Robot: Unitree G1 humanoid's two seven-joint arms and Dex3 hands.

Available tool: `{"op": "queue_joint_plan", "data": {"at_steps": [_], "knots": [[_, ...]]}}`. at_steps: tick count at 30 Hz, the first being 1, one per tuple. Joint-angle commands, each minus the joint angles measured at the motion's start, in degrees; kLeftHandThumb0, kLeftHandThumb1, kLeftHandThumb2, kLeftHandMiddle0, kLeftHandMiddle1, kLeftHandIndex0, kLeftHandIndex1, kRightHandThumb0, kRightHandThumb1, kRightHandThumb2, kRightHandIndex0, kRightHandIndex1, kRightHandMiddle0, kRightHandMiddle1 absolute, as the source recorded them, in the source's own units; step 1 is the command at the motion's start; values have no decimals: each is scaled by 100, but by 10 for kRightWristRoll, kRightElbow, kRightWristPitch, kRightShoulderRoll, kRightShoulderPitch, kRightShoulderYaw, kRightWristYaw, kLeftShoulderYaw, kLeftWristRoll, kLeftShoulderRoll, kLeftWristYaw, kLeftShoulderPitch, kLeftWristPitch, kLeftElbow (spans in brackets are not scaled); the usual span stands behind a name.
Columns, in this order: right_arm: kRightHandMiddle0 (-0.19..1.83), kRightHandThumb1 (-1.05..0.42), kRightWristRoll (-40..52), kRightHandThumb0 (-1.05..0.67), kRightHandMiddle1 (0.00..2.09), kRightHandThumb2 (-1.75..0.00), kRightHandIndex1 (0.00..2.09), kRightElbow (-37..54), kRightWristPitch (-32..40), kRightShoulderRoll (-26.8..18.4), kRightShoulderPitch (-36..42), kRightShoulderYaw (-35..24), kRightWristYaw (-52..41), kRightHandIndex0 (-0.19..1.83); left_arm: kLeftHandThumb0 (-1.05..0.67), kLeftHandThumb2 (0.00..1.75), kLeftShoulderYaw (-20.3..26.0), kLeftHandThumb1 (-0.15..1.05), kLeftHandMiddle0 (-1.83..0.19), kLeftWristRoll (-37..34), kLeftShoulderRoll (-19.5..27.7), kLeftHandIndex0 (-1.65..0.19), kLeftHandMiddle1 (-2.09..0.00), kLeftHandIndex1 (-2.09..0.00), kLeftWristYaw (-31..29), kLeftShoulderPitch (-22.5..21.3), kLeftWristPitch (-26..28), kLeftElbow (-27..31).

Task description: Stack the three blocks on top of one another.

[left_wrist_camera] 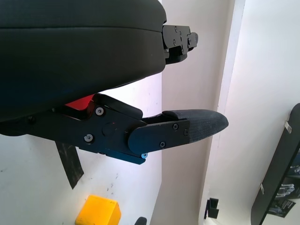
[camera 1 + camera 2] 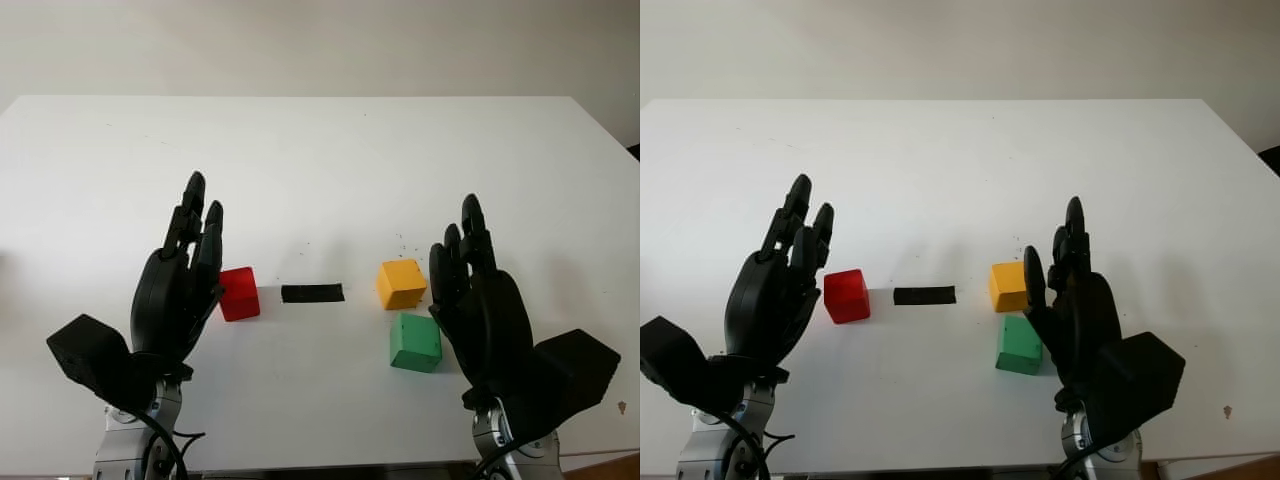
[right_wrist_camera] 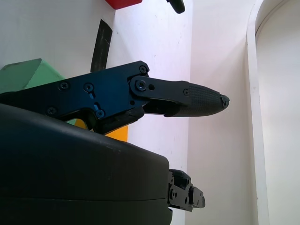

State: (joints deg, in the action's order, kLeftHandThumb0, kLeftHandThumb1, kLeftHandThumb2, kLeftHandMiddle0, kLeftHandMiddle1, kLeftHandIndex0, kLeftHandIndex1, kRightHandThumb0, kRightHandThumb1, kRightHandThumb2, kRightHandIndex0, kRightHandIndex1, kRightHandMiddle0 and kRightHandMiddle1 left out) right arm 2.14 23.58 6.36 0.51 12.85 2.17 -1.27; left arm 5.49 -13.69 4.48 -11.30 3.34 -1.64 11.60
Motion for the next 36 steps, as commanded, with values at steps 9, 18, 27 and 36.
{"op": "queue_joint_plan", "data": {"at_steps": [9,18,27,36], "knots": [[-12,-105,-2,-68,5,-50,5,2,7,-6,-8,-2,-2,-14,-65,54,-4,105,6,4,0,7,-5,-5,4,-7,2,1],[-11,-105,-2,-67,6,-50,6,-5,3,-5,-18,-6,0,-13,-61,43,7,105,-12,146,25,-9,-8,-9,80,-11,-69,16],[-12,-105,1,-67,5,-49,5,9,7,-3,-8,-4,0,-13,-65,17,31,105,-22,440,151,-39,-1,-7,87,-4,-13,136],[-11,-105,-8,-68,6,-49,6,18,12,1,0,6,9,-13,-74,10,-5,105,-2,552,245,-34,-3,-5,-96,-3,100,216]]}}
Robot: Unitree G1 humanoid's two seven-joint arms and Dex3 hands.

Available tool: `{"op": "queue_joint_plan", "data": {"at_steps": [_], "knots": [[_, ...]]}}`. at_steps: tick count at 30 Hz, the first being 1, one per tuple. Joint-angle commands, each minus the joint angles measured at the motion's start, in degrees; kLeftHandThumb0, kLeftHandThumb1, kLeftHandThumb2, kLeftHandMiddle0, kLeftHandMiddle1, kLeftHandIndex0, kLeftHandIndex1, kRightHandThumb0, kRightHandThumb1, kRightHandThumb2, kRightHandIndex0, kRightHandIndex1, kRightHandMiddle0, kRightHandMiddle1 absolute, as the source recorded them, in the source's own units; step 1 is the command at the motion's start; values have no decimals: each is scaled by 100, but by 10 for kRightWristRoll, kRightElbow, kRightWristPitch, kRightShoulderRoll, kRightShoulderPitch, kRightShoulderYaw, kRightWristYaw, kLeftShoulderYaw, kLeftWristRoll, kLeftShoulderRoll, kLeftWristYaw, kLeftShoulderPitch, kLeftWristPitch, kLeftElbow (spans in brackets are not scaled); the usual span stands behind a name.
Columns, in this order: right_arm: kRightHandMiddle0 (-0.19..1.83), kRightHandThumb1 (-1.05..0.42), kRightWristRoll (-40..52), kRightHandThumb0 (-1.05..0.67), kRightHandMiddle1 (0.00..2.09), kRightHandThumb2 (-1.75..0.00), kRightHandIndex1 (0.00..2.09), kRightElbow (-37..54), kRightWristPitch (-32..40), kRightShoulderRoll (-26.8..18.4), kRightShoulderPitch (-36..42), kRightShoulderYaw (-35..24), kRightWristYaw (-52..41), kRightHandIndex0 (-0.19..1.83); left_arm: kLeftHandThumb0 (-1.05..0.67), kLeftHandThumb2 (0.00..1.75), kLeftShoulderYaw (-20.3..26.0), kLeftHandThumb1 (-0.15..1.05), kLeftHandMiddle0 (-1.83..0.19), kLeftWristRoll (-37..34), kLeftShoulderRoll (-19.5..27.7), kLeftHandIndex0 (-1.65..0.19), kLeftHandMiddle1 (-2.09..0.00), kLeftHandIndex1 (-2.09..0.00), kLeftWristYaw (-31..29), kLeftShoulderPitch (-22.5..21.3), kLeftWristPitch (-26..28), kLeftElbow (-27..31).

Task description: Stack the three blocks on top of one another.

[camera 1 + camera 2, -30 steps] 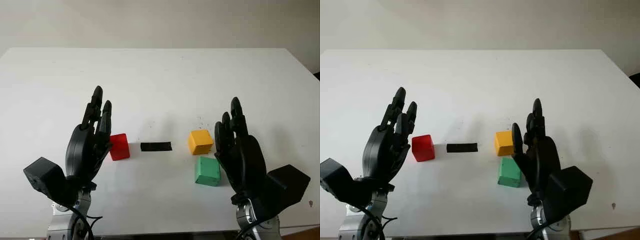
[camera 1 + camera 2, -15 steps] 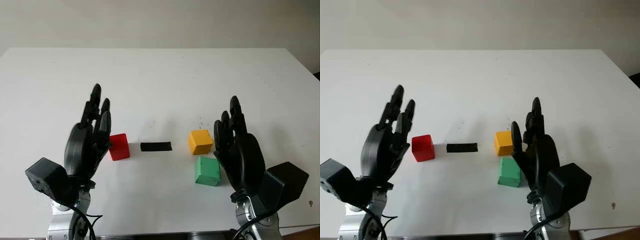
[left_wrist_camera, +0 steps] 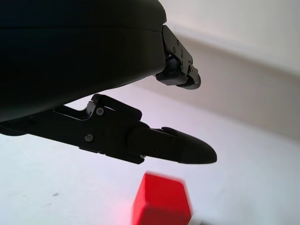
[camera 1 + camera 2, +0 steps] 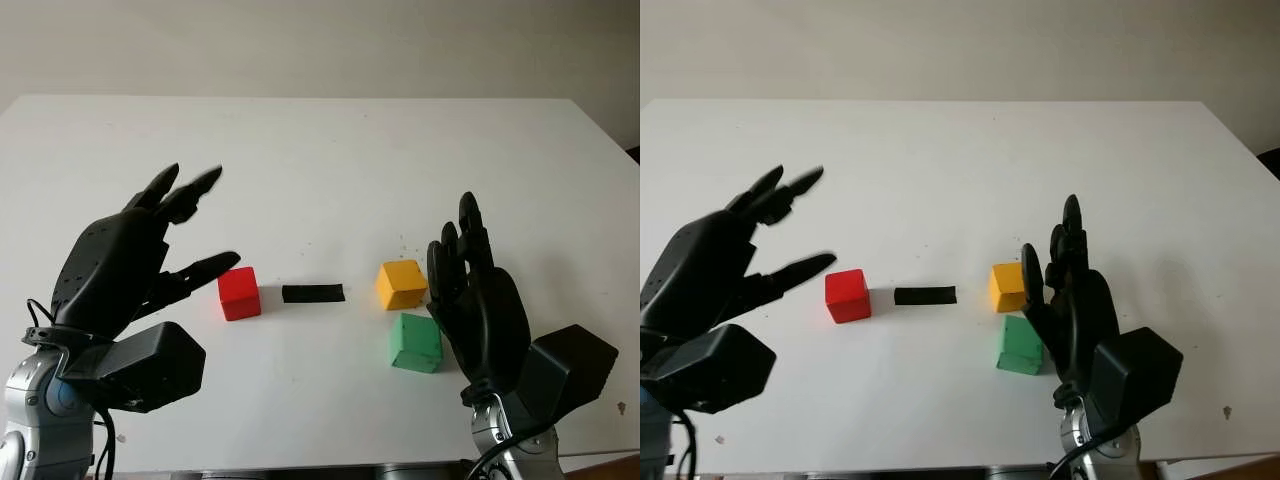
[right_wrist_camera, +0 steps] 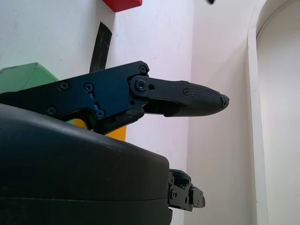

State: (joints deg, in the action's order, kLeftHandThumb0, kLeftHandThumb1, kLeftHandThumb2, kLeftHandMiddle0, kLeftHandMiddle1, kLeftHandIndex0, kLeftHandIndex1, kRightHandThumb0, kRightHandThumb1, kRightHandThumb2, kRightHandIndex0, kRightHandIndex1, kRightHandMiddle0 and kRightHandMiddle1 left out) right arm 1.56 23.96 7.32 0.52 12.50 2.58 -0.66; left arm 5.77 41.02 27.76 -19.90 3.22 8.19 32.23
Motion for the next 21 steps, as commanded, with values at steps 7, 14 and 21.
{"op": "queue_joint_plan", "data": {"at_steps": [7,14,21], "knots": [[-11,-105,-8,-68,6,-49,5,12,-4,3,9,10,7,-13,-82,13,-43,105,-3,46,39,-34,-5,-5,-4,0,-35,-27],[-11,-105,-14,-70,5,-50,5,10,-3,7,11,15,15,-13,-85,13,-80,105,5,98,35,-26,-3,-1,0,4,-33,-43],[-12,-105,-8,-68,5,-51,5,4,-13,13,12,17,15,-13,-77,12,-106,105,9,171,19,-22,-4,-1,56,-1,-29,-65]]}}
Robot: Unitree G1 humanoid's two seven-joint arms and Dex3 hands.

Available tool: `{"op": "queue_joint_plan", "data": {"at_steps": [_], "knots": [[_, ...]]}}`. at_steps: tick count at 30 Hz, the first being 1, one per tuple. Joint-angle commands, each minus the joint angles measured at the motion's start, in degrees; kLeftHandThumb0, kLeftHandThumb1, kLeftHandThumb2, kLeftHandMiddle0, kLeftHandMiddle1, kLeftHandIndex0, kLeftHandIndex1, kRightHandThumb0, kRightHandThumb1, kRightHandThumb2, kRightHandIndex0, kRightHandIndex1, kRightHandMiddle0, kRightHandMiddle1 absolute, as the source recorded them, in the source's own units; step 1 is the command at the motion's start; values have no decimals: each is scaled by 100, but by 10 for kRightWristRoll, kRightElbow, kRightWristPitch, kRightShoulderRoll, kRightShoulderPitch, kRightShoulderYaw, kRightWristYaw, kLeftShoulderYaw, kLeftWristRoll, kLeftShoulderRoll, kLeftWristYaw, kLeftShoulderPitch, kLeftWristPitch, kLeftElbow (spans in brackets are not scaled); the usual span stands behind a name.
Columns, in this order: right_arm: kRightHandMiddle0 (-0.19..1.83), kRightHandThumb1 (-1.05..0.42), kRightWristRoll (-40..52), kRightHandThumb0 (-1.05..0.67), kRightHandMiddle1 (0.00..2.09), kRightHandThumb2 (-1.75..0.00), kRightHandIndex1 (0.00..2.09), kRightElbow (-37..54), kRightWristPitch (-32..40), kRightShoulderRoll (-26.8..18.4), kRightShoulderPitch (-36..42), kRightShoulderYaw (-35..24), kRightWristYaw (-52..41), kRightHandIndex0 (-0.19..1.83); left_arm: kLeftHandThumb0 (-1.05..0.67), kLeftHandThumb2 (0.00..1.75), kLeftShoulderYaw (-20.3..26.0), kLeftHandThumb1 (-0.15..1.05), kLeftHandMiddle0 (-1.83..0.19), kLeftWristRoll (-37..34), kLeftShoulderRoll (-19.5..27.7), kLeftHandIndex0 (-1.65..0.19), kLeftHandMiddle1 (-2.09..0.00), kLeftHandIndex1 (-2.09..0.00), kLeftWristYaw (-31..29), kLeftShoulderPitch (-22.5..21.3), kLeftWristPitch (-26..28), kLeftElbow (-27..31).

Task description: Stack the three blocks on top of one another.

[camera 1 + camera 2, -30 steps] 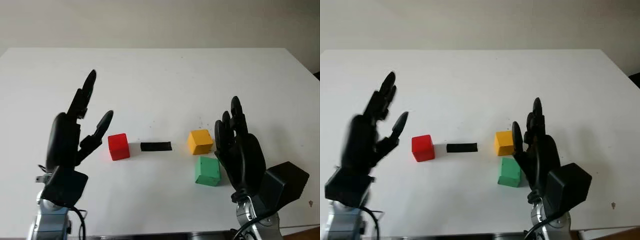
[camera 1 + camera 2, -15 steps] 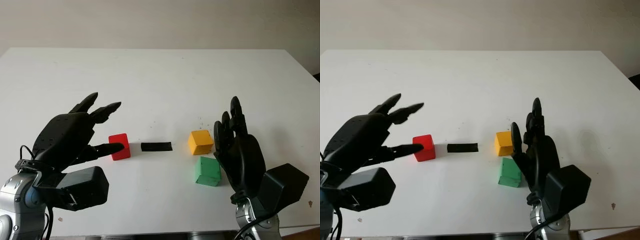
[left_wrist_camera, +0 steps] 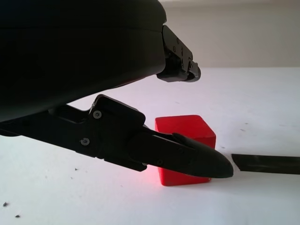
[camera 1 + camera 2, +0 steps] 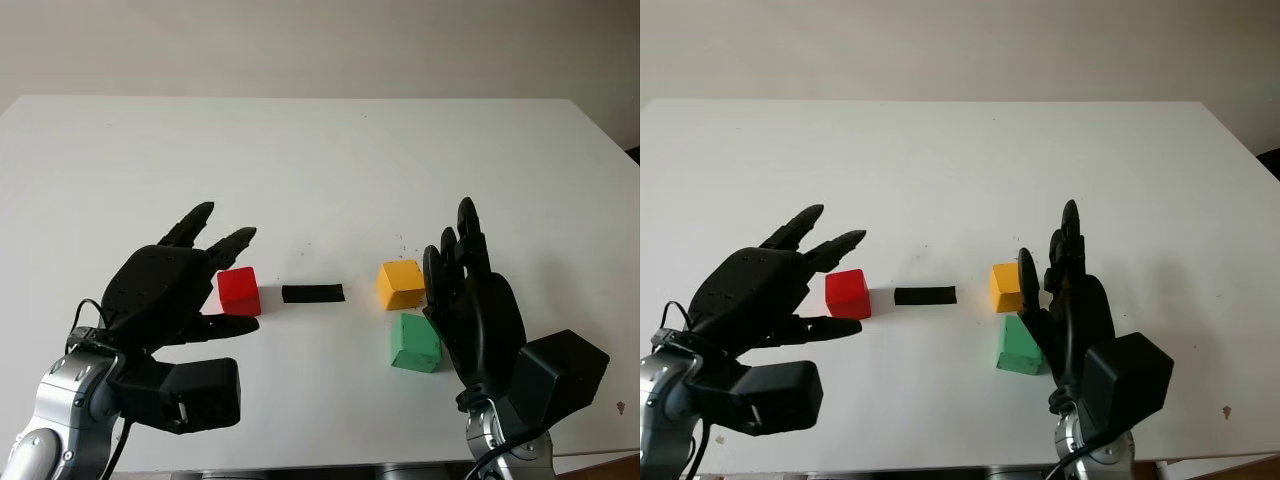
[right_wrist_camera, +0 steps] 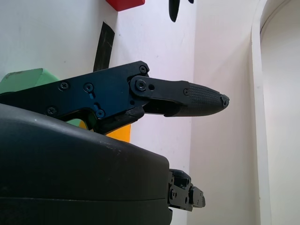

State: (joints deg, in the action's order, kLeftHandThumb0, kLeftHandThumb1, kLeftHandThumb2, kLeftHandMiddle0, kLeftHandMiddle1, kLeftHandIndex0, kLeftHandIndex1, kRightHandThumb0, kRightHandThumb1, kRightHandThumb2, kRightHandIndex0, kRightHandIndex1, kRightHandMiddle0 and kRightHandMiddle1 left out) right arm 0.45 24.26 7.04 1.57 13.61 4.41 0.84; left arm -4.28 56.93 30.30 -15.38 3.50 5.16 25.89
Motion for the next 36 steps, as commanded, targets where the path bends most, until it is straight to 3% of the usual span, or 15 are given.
{"op": "queue_joint_plan", "data": {"at_steps": [1,8,19,20,21,22,25,30,36], "knots": [[-12,-105,3,-67,5,-51,5,0,-12,3,1,-2,0,-13,-77,14,-10,105,9,25,-10,-22,-5,-1,21,-5,5,-5],[-12,-105,1,-67,5,-51,6,1,-14,3,2,-2,3,-12,-74,20,-26,105,8,76,-40,-24,-6,-2,44,-14,36,-13],[-12,-105,3,-67,5,-51,5,2,-12,0,0,-3,-1,-13,-74,25,-28,105,1,77,-46,-39,-7,-12,23,-19,49,-13],[-12,-105,3,-67,5,-51,5,2,-13,-1,-1,-4,-2,-13,-75,26,-27,105,0,76,-45,-36,-6,-22,18,-19,49,-11],[-12,-105,3,-66,5,-51,5,2,-13,-1,-1,-4,-2,-14,-75,25,-27,105,-2,75,-44,-11,-6,-74,15,-19,48,-11],[-12,-105,2,-66,5,-51,5,3,-14,-1,-2,-5,-2,-14,-75,25,-27,105,-2,76,-42,1,-6,-100,11,-19,48,-10],[-11,-105,1,-65,6,-51,5,4,-13,-2,-2,-7,-2,-13,-76,25,-27,105,-3,81,-36,15,-6,-128,-8,-21,49,-7],[-11,-105,2,-64,6,-51,5,8,-9,-1,-1,-9,-2,-13,-77,24,-26,105,-4,83,-27,17,-6,-133,-47,-22,51,4],[-12,-105,1,-63,5,-50,5,6,-10,-3,-4,-10,-5,-14,-79,19,-25,105,0,96,-22,19,-5,-114,-91,-25,58,15]]}}
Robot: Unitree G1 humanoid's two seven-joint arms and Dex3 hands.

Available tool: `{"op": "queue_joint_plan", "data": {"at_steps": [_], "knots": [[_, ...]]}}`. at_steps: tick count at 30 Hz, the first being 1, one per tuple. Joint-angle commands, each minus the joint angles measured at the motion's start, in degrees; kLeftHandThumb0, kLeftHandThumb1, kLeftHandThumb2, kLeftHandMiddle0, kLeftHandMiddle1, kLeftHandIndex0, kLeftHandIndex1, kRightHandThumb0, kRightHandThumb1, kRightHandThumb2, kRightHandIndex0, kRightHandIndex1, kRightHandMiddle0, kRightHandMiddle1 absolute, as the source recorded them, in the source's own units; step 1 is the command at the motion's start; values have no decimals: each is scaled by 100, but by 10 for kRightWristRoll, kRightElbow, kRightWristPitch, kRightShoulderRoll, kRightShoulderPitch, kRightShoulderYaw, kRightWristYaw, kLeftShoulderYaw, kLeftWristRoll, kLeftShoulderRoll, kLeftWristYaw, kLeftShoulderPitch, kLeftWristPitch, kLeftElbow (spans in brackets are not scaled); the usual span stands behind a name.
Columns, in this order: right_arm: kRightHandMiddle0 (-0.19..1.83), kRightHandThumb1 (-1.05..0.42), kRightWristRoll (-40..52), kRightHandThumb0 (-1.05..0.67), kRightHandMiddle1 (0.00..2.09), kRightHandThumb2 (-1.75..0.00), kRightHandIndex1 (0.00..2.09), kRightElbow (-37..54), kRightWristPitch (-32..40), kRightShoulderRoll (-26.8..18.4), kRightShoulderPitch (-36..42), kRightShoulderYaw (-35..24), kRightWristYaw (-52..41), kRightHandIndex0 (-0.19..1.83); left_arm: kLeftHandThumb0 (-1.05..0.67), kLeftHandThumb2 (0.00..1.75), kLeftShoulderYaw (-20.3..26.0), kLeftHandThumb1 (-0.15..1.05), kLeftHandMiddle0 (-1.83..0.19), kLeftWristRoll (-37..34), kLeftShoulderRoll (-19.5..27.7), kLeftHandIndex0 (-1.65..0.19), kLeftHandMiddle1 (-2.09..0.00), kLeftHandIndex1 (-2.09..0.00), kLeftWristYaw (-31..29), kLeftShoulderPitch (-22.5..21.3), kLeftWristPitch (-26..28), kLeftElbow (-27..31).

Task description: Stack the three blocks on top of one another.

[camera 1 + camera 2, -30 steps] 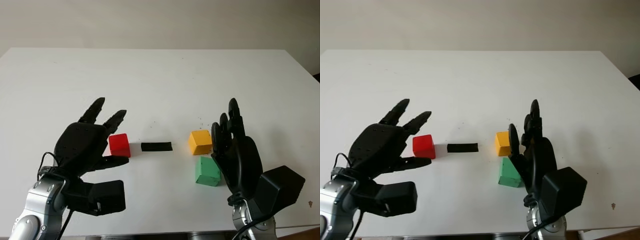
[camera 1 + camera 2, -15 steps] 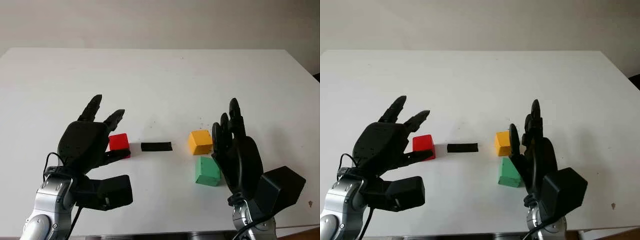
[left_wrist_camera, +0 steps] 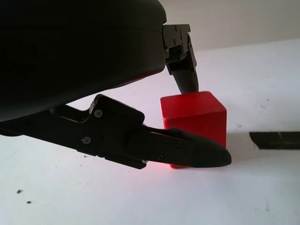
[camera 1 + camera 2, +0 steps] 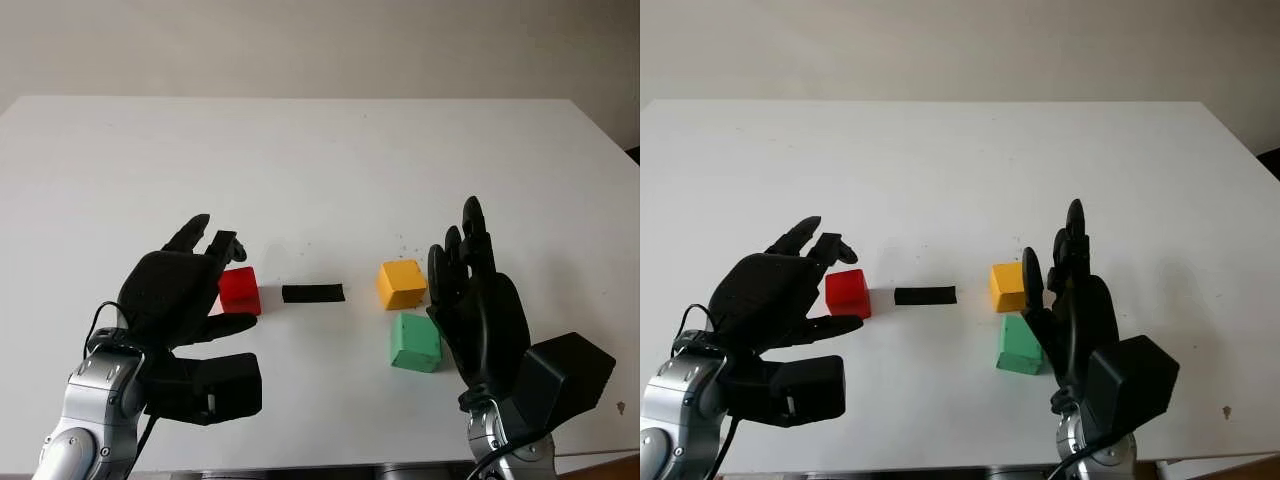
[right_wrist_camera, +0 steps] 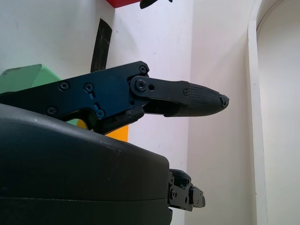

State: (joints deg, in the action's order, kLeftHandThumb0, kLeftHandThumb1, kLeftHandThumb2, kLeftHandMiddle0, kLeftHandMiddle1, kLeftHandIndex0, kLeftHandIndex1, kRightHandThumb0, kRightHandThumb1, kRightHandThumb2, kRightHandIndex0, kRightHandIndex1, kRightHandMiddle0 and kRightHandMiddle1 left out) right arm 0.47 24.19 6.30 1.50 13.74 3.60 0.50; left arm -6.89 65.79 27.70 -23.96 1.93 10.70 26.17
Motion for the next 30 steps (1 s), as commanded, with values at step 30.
{"op": "queue_joint_plan", "data": {"at_steps": [30], "knots": [[-12,-105,-3,-62,5,-51,5,-9,-24,0,-11,-5,2,-13,-49,38,-2,105,-13,-1,-4,19,-5,-169,22,-7,-3,2]]}}
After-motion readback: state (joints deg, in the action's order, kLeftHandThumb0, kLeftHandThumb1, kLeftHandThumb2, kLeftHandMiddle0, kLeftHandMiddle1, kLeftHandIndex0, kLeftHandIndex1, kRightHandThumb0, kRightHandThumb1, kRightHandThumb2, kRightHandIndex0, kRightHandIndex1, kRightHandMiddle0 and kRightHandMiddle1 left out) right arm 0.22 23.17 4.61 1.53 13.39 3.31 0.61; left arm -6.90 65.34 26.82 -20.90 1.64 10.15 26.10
